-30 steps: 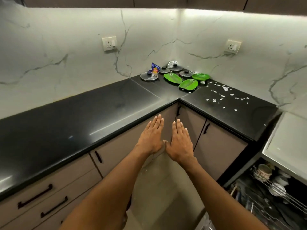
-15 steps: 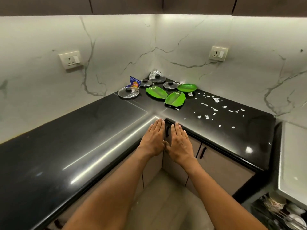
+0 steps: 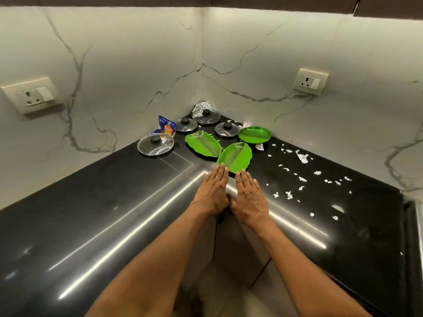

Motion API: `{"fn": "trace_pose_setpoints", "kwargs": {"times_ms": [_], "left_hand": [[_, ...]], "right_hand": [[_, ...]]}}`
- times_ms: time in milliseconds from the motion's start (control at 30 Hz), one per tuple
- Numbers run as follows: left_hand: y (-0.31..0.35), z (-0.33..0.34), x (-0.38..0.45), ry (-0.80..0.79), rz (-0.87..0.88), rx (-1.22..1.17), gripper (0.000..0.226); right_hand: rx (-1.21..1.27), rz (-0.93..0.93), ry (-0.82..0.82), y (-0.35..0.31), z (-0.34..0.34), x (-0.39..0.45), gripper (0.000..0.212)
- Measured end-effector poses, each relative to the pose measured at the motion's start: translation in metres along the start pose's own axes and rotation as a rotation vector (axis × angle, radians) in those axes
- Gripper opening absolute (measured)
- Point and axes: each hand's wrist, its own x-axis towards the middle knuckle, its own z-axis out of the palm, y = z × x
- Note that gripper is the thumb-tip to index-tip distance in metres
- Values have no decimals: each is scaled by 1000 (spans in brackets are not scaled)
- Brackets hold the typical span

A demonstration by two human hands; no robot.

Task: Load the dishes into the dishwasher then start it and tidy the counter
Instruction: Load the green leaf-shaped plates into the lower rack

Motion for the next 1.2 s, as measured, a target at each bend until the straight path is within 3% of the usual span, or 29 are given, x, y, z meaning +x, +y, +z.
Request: {"fn": "trace_pose_setpoints", "kwargs": {"times_ms": [367,533,800,933,1067,1200], "left_hand": [[-32,47,175,-165,1,-133,85],[-38,66,222,-262,-15,-140,79],[-37,102,248,-394,-111,-211,81],[-44,111,243,-361,-150,-237,72],[-55,107,237,-319,-152,-207,62],[-55,106,229,-324,-195,-215,62]], "right_hand": [[-135,98,-157,83,35,160,67],[-246,26,-262,109,41,215,61],[-293,-101,-429,136,60,254,67],[-274,-150,-471,142,67,260,57],[-286,-181,-411,139,61,253,29],[-216,-235,-393,138,60,243,15]]}}
